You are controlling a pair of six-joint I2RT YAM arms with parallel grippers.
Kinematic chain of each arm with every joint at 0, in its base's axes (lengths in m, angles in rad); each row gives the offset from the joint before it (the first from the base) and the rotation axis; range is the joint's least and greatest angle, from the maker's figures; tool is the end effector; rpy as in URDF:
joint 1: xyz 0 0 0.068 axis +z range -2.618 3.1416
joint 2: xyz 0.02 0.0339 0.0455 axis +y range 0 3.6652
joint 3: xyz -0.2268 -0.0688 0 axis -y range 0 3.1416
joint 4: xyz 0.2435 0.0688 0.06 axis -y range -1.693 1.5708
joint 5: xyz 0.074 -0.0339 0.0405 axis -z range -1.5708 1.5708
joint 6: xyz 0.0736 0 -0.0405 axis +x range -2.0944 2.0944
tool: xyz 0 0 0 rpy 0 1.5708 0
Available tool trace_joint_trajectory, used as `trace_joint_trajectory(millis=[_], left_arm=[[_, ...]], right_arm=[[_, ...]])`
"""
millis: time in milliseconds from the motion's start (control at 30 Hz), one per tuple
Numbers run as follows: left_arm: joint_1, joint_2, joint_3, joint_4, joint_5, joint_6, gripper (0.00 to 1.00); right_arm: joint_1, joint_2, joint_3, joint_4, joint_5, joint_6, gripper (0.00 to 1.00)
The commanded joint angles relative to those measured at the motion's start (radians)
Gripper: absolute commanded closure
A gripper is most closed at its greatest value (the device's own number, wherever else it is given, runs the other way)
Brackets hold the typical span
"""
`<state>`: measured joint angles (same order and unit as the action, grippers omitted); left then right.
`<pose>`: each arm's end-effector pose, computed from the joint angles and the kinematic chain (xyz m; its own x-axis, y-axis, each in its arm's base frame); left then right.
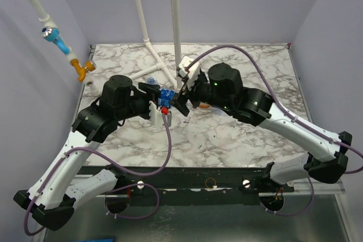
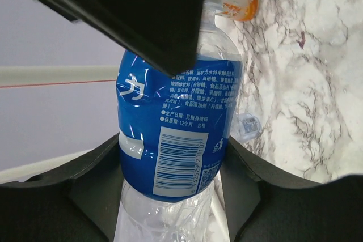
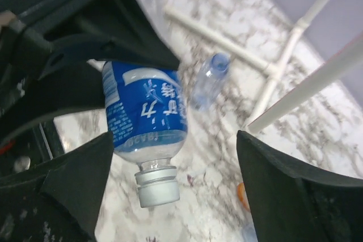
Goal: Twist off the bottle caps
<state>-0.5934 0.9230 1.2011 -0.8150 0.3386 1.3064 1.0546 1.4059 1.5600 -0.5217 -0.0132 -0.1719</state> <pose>0.1721 -0.1456 0.3455 0.6267 0.6755 -0.3885 0.6090 -0.1134 0.7850 0.1728 0.3065 0.3808 -0.0250 -0.3905 -0.9202 -0.8931 0.4222 -0.1550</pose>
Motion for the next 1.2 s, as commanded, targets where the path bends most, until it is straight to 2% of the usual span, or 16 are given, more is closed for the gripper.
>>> trace_joint_trajectory(millis=[0,67,233,333,433,600,800,1000,1033,1100,1167], left_arm=[[-0.006,-0.022,0.032,0.133,-0.001,-0.241,0.71],[-0.006,-0.044,0.014,0.202,0.006,-0.35,0.73],[-0.006,-0.074,-0.012,0.417,-0.017,-0.663,0.79],[-0.006,-0.058,0.007,0.463,-0.032,-0.801,0.81],[-0.006,-0.053,0.014,0.496,-0.038,-0.888,0.82],[-0.006,-0.047,0.016,0.509,-0.031,-0.939,0.84],[-0.006,-0.065,0.011,0.515,-0.026,-0.947,0.85],[-0.006,-0.078,-0.006,0.52,-0.014,-0.954,0.84],[-0.006,-0.077,-0.009,0.52,-0.011,-0.955,0.8],[-0.006,-0.077,-0.014,0.518,0.001,-0.98,0.44],[-0.006,-0.073,-0.007,0.484,0.033,-1.017,0.19]], right_arm=[[0.005,-0.14,-0.047,0.274,0.209,0.039,0.07],[0.006,-0.19,-0.083,0.355,0.261,0.085,0.04],[0.005,-0.249,-0.152,0.5,0.279,0.241,0.04],[0.006,-0.241,-0.172,0.564,0.313,0.307,0.04],[0.007,-0.224,-0.19,0.621,0.319,0.346,0.04],[0.006,-0.179,-0.181,0.709,0.228,0.365,0.07],[0.006,-0.136,-0.176,0.735,0.305,0.37,0.23],[0.005,-0.152,-0.236,0.862,0.248,0.4,0.58],[0.006,-0.149,-0.235,0.872,0.225,0.404,0.64],[0.005,-0.136,-0.22,0.872,0.167,0.403,0.74],[0.006,-0.124,-0.193,0.847,0.102,0.379,0.83]])
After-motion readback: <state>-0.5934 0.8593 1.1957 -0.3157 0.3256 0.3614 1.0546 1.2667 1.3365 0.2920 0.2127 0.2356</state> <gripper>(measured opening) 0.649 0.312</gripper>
